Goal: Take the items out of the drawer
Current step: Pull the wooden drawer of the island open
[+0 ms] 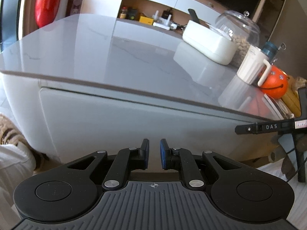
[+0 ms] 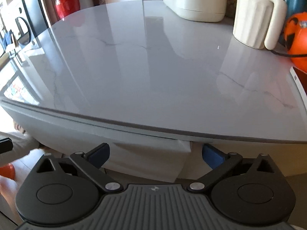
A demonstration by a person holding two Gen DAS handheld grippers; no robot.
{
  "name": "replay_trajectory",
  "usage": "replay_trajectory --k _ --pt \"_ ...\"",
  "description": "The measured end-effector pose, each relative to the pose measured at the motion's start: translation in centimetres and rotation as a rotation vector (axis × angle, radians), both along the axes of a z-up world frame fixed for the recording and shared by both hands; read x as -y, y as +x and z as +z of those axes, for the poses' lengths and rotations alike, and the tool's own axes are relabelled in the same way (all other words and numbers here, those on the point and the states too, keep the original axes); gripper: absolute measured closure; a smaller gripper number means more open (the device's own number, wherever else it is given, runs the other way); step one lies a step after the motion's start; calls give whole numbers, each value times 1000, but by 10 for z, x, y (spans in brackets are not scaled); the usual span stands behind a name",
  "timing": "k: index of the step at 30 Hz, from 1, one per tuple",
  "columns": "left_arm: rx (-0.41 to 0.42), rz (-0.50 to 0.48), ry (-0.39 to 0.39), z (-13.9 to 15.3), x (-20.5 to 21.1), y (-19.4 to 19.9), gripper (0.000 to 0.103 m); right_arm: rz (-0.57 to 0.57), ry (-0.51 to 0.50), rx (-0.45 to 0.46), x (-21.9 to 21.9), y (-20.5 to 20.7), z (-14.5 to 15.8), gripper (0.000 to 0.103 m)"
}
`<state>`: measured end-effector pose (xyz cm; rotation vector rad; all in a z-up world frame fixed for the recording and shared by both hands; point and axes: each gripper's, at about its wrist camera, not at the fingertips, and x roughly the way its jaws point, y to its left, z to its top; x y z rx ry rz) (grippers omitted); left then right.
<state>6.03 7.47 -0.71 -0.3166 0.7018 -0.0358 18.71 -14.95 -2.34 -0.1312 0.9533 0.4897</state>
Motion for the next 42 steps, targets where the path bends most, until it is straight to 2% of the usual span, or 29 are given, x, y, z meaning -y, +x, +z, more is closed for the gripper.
replay_trajectory --k 4,16,17,19,21,22,24,27,30,34,37,40,42 --pt "18 -1 0 7 3 6 90 55 81 -18 16 0 -7 0" --pt "39 -33 47 28 13 23 90 177 -69 93 15 -50 -8 0" --pt "31 -29 64 28 14 29 90 172 -62 84 10 -44 -6 0" --pt "6 5 84 27 14 43 90 186 15 31 16 -45 -1 6" --pt "-22 40 92 25 14 55 90 133 43 60 12 -52 10 6" --pt "-34 46 94 24 13 57 90 82 38 100 8 -58 16 6" --pt "-45 45 88 22 14 59 89 -18 64 124 8 -62 22 6" --pt "-26 38 109 24 18 56 89 -119 125 53 1 -51 18 6" --pt "-11 36 105 27 17 52 89 -150 82 62 -12 -48 14 3" --pt "-8 46 89 27 11 50 89 -165 40 134 -31 -55 12 5" --pt "1 36 78 29 6 45 89 -192 46 158 -23 -61 13 5" --pt "2 31 73 28 2 42 89 -85 66 121 -4 -55 15 5" --pt "0 37 59 26 0 41 89 -16 20 109 9 -52 13 5"
